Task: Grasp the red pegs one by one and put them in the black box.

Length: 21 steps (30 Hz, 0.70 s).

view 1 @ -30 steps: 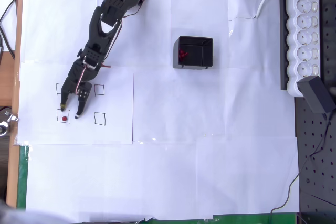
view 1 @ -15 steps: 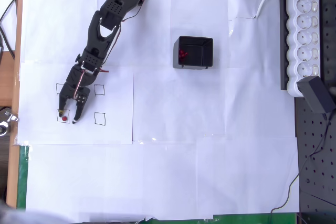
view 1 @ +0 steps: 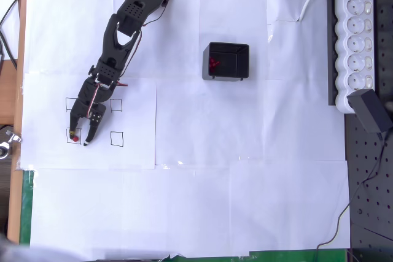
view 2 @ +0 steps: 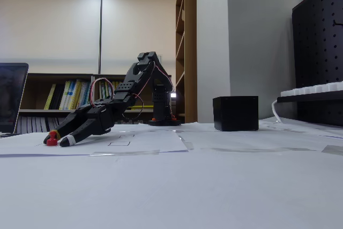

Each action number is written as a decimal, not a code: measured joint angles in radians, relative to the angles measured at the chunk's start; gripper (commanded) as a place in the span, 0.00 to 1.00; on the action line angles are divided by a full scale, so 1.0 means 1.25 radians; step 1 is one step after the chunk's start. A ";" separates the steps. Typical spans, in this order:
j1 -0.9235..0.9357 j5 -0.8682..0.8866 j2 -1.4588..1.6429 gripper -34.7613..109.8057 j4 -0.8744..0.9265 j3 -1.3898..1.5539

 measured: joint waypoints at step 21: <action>-0.001 0.011 -0.049 0.24 0.168 0.026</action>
